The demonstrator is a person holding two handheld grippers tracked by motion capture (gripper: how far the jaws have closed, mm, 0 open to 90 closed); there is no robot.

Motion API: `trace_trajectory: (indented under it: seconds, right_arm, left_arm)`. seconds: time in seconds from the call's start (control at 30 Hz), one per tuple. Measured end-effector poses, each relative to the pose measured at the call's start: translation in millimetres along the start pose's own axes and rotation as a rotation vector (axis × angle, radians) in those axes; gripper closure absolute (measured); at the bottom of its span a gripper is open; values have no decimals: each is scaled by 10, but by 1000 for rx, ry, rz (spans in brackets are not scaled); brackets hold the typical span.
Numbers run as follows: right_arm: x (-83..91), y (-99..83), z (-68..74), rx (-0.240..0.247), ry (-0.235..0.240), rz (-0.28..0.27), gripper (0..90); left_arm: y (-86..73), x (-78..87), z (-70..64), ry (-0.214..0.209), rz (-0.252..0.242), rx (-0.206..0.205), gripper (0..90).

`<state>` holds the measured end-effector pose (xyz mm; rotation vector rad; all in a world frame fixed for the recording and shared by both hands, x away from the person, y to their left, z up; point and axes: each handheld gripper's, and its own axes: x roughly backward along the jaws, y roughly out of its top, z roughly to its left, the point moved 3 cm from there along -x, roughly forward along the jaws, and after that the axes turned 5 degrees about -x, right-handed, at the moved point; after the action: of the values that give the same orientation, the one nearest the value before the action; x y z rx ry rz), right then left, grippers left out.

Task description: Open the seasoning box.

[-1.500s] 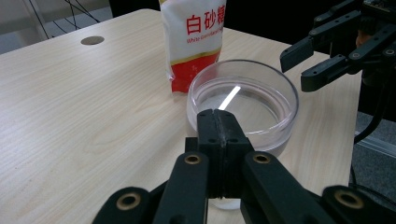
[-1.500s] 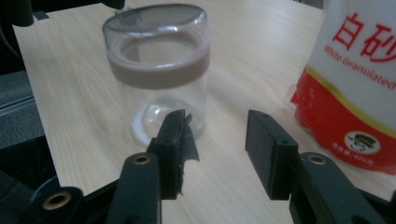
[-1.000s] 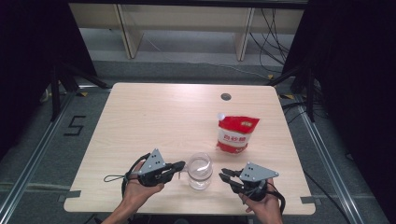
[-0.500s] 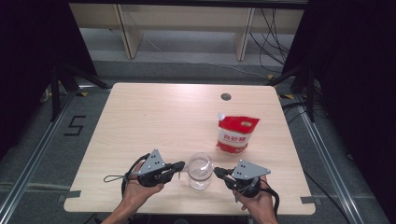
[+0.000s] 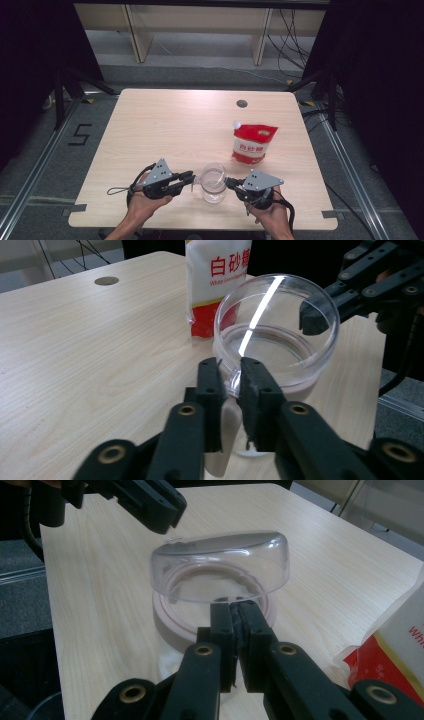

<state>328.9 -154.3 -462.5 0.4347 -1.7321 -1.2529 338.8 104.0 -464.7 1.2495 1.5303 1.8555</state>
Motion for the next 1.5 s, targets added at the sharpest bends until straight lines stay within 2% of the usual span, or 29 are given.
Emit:
trace_trajectory:
  seconds: [0.03, 0.07, 0.1, 0.13, 0.2, 0.23, 0.27, 0.3, 0.33, 0.37, 0.43, 0.5, 0.53, 0.57, 0.63, 0.67, 0.7, 0.73, 0.77, 0.9, 0.97, 1.07, 1.1, 1.23, 1.3, 1.33, 1.37, 1.43, 1.5]
  right_arm:
    - [-8, 8, 3, 4, 1, 1, 873]
    - [-8, 8, 3, 4, 1, 1, 873]
    - [-11, 12, 11, -8, -7, -4, 873]
    - [-11, 38, 11, 7, 3, -5, 872]
    - [-14, 46, 16, 8, 2, -7, 871]
    - [-19, 75, 18, 22, 2, -5, 870]
    - [-24, 85, 22, 11, -5, -11, 869]
    - [-34, 101, 23, 23, -3, -14, 868]
    - [-36, 115, 24, 22, -4, -13, 866]
    - [-32, 130, 30, 23, 2, -8, 865]
    - [-42, 144, 32, 32, 6, -14, 864]
    - [-42, 167, 35, 38, 0, -19, 864]
    - [-46, 184, 38, 47, -1, -17, 863]
    - [-36, 190, 46, 34, -6, -10, 864]
    - [-58, 215, 50, 49, 1, -25, 861]
    - [-58, 215, 50, 49, 1, -25, 861]
    - [-61, 223, 55, 41, -2, -25, 861]
    - [-72, 236, 60, 45, -3, -27, 861]
    - [-76, 254, 69, 49, 6, -25, 861]
    - [-105, 314, 101, 63, 12, -34, 861]
    - [-110, 339, 115, 63, 15, -30, 861]
    - [-155, 393, 137, 81, 18, -37, 860]
    - [-155, 393, 137, 81, 18, -37, 860]
    - [-193, 445, 169, 85, 20, -41, 860]
    - [-217, 468, 182, 93, 27, -44, 860]
    - [-230, 478, 190, 95, 26, -48, 859]
    - [-238, 485, 203, 91, 33, -44, 859]
    - [-268, 504, 227, 92, 42, -40, 855]
    - [-288, 513, 240, 94, 41, -43, 855]
  left_arm:
    - [-10, 30, 7, -7, -7, -2, 689]
    - [-22, 65, 18, -15, -5, -15, 689]
    - [-45, 98, 18, -20, -5, -7, 665]
    - [-85, 131, 12, -29, 3, -10, 599]
    - [-110, 152, 4, -23, 14, -11, 569]
    - [-161, 182, 4, -24, 27, -23, 489]
    - [-161, 182, 4, -24, 27, -23, 460]
    - [-192, 189, -7, -17, 34, 0, 423]
    - [-242, 214, 7, 1, 57, -26, 402]
    - [-266, 215, 10, 1, 57, -33, 389]
    - [-292, 229, 11, 12, 73, -38, 378]
    - [-340, 245, 1, 26, 81, -14, 351]
    - [-374, 266, 21, 24, 83, -36, 328]
    - [-400, 266, 0, 27, 75, 4, 316]
    - [-423, 277, -3, 34, 87, 3, 285]
    - [-441, 285, 9, 37, 97, -25, 285]
    - [-466, 295, -8, 53, 110, 1, 273]
    - [-485, 308, 2, 56, 114, -14, 247]
    - [-500, 312, -16, 63, 113, 18, 228]
    - [-544, 373, -38, 75, 129, 1, 227]
    - [-552, 416, -57, 88, 131, 12, 227]
    - [-576, 453, -63, 85, 118, 36, 224]
    - [-586, 469, -52, 92, 124, 30, 224]
    - [-605, 495, -41, 107, 112, 52, 220]
    - [-604, 508, -37, 115, 111, 46, 220]
    - [-600, 517, -26, 117, 117, 24, 219]
    - [-604, 517, -40, 123, 115, 50, 218]
    - [-602, 526, -28, 123, 121, 22, 214]
    - [-608, 529, -35, 127, 115, 36, 214]
